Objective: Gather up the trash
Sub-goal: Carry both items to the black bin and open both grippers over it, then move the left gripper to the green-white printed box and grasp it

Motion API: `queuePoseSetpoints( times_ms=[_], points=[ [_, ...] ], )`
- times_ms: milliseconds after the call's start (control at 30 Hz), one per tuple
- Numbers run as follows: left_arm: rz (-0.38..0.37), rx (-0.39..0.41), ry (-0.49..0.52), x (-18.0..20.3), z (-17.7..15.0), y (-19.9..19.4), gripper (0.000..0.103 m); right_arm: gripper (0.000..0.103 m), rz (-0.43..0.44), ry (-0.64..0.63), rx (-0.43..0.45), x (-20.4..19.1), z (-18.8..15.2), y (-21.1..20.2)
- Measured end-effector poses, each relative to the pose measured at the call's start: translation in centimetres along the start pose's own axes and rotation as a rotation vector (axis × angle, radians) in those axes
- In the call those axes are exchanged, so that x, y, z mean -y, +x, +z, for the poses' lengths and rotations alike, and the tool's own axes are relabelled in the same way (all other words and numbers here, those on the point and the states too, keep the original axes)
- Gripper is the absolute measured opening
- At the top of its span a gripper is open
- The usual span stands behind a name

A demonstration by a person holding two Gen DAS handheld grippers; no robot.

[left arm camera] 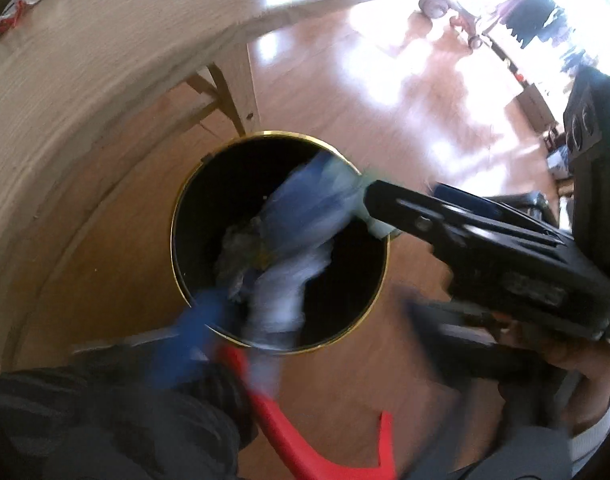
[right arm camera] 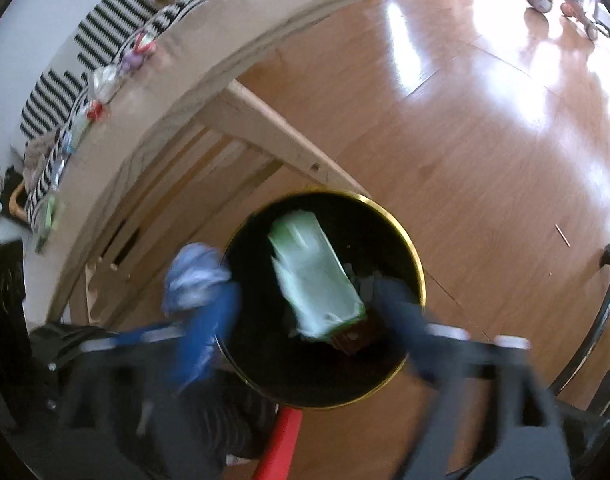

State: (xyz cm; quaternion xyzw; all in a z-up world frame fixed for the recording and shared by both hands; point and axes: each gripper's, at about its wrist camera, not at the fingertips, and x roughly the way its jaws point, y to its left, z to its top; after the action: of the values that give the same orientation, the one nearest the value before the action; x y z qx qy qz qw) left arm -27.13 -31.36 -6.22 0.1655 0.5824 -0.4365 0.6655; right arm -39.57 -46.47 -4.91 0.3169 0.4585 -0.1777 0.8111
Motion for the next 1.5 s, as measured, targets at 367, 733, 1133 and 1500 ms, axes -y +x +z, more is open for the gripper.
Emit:
queuePoseSetpoints(
  times_ms=[367,733,1133,1500],
  points=[
    [-0.148,0.184,0.022,1.1,0.0,-5.5,0.097,0.096,-0.015,0.052,0.109,0.6,1.4,-2.1],
    [0.114,0.421,-0.187,-10.2,0.4,-15.7,0.097,0.096,0.017,-0.029,0.209,-4.1,3.5,-3.7],
    [0.279,0.337,-0.214,-25.2,0.0,-19.3,0.097,0.096,0.032,-0.145,0.173,-9.7,4.1,-1.0],
    [0.290,0.164,0.088,-28.3,2.8,-16.1,0.097,0.096,0.022,-0.147,0.164,-11.7,5.8,0.2]
  ],
)
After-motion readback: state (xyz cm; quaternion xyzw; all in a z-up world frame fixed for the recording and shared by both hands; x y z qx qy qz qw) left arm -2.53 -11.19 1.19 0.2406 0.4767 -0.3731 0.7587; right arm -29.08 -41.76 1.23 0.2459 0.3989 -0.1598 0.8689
